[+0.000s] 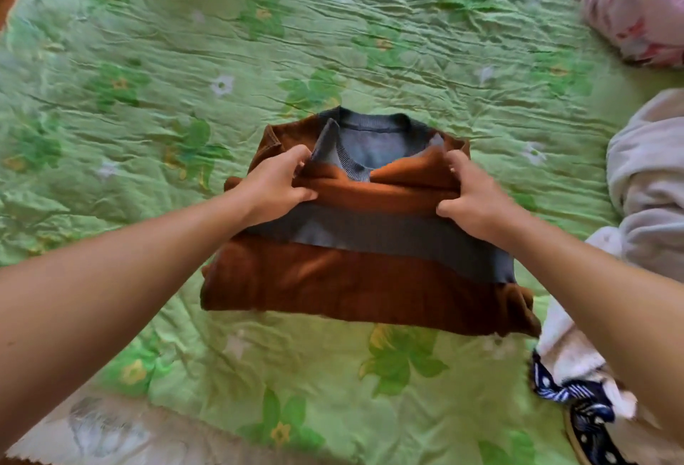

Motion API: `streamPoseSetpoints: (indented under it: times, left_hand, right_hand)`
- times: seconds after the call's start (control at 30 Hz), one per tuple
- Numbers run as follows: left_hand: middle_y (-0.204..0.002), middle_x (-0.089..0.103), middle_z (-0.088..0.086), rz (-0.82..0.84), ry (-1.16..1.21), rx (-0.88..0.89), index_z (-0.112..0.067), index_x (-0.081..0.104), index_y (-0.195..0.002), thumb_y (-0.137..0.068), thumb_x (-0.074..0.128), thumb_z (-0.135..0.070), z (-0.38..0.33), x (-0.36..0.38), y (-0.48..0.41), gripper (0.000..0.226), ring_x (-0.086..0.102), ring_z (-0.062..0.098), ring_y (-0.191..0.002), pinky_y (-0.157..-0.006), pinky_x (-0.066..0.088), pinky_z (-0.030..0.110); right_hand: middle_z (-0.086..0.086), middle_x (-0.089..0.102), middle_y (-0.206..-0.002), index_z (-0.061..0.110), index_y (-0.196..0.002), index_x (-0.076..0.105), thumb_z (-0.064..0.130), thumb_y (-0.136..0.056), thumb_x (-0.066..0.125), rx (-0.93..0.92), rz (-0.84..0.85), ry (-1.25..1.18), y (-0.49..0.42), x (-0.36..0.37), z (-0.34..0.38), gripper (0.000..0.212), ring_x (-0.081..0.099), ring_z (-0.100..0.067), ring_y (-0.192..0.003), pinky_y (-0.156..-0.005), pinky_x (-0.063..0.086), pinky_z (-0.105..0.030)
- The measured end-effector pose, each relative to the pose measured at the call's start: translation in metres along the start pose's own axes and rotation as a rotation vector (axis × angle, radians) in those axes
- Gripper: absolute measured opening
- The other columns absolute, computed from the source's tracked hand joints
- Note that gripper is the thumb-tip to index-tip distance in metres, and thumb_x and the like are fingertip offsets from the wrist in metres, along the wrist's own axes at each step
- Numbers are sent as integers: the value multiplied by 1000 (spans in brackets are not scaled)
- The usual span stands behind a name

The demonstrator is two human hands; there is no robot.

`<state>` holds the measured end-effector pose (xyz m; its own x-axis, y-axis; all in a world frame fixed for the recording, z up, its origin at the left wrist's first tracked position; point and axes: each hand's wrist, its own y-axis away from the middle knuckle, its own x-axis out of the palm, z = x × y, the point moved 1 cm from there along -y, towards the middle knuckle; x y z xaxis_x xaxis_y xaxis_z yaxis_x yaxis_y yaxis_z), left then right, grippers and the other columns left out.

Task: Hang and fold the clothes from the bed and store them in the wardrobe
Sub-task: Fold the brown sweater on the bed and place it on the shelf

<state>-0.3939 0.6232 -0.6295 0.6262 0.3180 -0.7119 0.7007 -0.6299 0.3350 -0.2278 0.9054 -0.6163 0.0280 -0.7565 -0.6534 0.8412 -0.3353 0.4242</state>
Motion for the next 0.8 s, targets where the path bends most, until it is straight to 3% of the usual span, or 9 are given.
streamPoseSetpoints:
  times: [0.13, 0.2, 0.27, 0.33, 0.4, 0.5, 0.67, 0.73, 0.8]
  left_hand:
    - [-107, 56, -2, 44, -41, -68, -22, 45, -125, -80, 81, -24, 12, 12, -23, 57, 60, 24, -100, -86, 45, 31]
    - [-113, 58, 1, 61, -41, -85, -24, 33, -139, -80, 79, -19, 17, 23, -29, 75, 62, 26, -105, -93, 47, 34]
    - [-111, 61, 3, 53, 65, -64, -41, 14, -150, -78, 78, -12, 18, 26, -35, 101, 66, 19, -93, -89, 49, 31]
    - [-107, 59, -2, 92, 104, 31, -50, 21, -149, -76, 74, -4, 18, 23, -41, 102, 63, 2, -89, -86, 46, 18]
    - [-118, 54, -4, 185, 24, 99, -40, 46, -143, -76, 70, 1, 17, 20, -48, 82, 58, 4, -104, -88, 35, 5]
    - [-146, 43, 3, 228, -29, 81, -30, 56, -141, -78, 68, 3, 7, 14, -48, 72, 53, 11, -114, -91, 28, 3]
    - [-137, 48, -18, 138, 272, 291, -31, 59, -137, -78, 67, 5, -14, -5, -49, 70, 59, -1, -103, -85, 45, 10]
    - [-133, 48, -12, 88, 155, 234, -30, 56, -140, -81, 69, 1, -8, -7, -58, 68, 56, -5, -99, -85, 40, 7]
    - [-135, 48, 0, 88, -24, 69, -22, 51, -145, -84, 72, -3, 3, -2, -66, 67, 59, 9, -105, -90, 41, 13]
  right_hand:
    - [-14, 63, -123, 47, -153, 14, 9, -78, 66, 121, 51, 95, -17, 14, -10, 99, 63, -34, -102, -86, 50, -33]
    - [-18, 61, -128, 45, -156, -8, 9, -81, 66, 167, 54, 169, -24, 26, -19, 111, 64, -35, -96, -82, 47, -32]
    - [-15, 60, -128, 54, -150, -19, 6, -77, 64, 102, -1, 149, -33, 33, -24, 121, 61, -32, -84, -78, 45, -31]
    - [-11, 56, -134, 60, -149, -8, 6, -71, 63, -35, -31, 171, -37, 34, -28, 119, 63, -35, -91, -79, 44, -33]
    - [-4, 48, -133, 57, -145, 20, 9, -72, 64, -125, 22, 249, -41, 32, -31, 98, 63, -37, -101, -85, 48, -36]
    - [1, 44, -132, 46, -133, 51, 9, -77, 63, -162, 116, 332, -42, 27, -24, 68, 59, -32, -110, -98, 48, -37]
    - [0, 50, -140, 37, -127, 67, 7, -75, 47, -474, -86, 157, -37, 16, 2, 63, 56, -21, -121, -105, 46, -31]
    - [-4, 48, -141, 34, -134, 64, 7, -81, 49, -354, -136, 158, -47, 14, -8, 60, 55, -25, -122, -106, 45, -34]
    - [-6, 40, -144, 37, -150, 43, 13, -92, 52, -86, -30, 298, -58, 17, -25, 63, 53, -33, -123, -104, 46, -42]
